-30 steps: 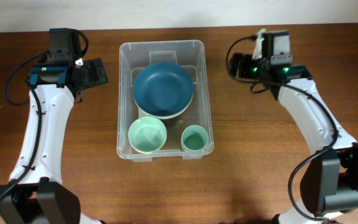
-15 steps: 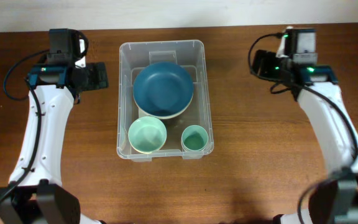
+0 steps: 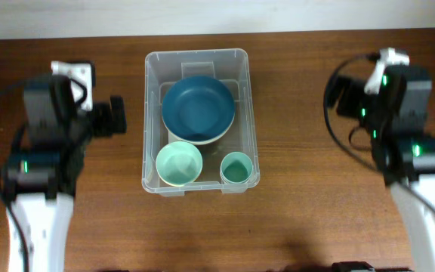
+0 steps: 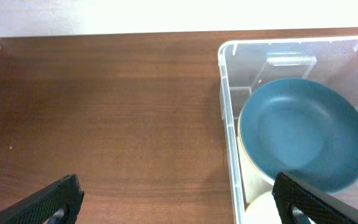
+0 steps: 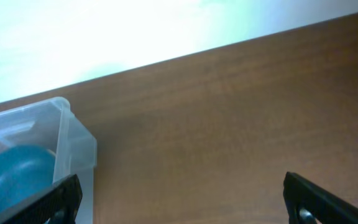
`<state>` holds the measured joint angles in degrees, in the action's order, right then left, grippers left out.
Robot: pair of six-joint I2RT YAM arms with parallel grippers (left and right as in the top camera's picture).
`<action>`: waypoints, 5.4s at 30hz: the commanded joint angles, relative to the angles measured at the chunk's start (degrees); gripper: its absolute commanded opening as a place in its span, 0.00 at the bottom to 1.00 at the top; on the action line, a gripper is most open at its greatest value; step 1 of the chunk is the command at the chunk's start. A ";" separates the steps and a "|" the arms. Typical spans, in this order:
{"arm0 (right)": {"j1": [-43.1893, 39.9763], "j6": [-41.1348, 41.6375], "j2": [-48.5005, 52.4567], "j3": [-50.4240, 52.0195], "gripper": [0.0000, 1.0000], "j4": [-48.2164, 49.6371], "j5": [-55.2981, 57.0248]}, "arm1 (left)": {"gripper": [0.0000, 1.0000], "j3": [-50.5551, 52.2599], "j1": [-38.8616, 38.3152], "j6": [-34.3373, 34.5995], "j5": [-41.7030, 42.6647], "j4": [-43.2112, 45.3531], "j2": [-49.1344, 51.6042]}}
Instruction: Pack container
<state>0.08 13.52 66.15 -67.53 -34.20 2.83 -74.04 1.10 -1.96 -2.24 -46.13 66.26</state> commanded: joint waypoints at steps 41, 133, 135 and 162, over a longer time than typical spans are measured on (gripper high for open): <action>-0.09 0.39 -47.84 26.71 0.99 -20.90 3.43 | 1.00 25.64 0.17 4.09 1.03 -2.78 -37.20; -0.11 -23.61 -65.90 67.21 0.99 30.16 -8.22 | 1.00 26.86 0.17 2.16 -0.26 -5.01 -37.66; -0.11 -23.61 -65.90 67.21 0.99 30.16 -8.22 | 1.00 29.22 0.20 2.14 -0.31 -4.96 -38.62; -0.11 -23.61 -65.90 67.21 0.99 30.16 -8.22 | 1.00 72.26 0.13 0.26 0.15 47.58 -65.96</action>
<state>0.30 -9.72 0.69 -0.58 -3.64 -4.86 -3.97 1.10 0.86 -1.93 -1.19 0.89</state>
